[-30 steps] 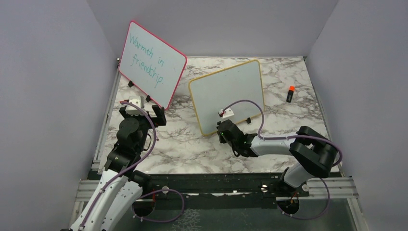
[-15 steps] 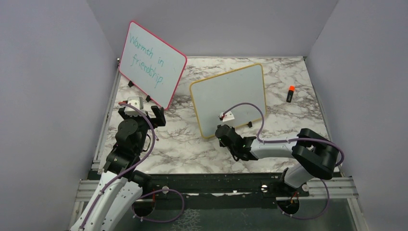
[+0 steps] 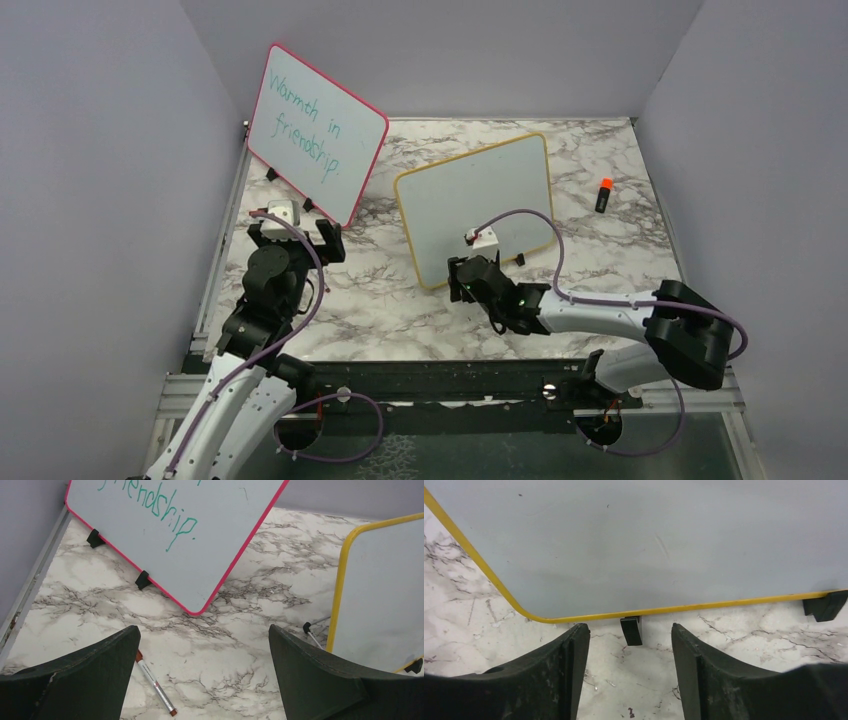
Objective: Write a sentence on the whiteboard
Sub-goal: Move the whiteboard stand to the center of the board.
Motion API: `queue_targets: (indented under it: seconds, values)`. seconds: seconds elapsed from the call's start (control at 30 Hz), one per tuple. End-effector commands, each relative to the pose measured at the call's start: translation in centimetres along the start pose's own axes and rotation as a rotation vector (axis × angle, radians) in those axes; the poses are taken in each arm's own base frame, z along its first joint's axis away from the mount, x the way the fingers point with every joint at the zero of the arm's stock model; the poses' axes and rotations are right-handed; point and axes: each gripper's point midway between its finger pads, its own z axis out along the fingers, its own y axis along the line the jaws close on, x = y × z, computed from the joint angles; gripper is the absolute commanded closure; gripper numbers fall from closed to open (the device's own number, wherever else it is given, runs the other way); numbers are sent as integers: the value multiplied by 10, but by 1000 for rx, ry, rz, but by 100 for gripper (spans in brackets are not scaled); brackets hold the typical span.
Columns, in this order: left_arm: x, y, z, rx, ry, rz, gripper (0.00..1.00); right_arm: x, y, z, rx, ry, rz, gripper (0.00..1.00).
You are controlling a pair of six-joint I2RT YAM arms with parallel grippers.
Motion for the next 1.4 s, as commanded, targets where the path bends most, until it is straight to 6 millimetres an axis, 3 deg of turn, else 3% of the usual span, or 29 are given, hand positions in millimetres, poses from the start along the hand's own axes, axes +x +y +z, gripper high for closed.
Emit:
queue_targets:
  seconds: [0.0,0.17,0.33,0.43,0.73,1.0,1.37]
  values:
    - [-2,2,1,-25,6,-16,1,-15,-12,-18,28,-28,-12,32]
    - [10,2,10,-54,74,-32,1,-29,-36,-40,87,-73,-28,15]
    - [37,4,28,-114,213,-39,1,-46,-56,-58,139,-124,-50,4]
    - [54,9,36,-162,286,-89,1,-53,-66,-67,163,-158,-47,2]
    - [128,57,46,-381,590,-334,1,-70,-89,-86,217,-245,-80,2]
    - [160,84,46,-565,755,-357,1,-75,-97,-93,225,-296,-78,2]
    - [187,96,59,-648,867,-331,6,-83,-104,-93,285,-345,-69,0]
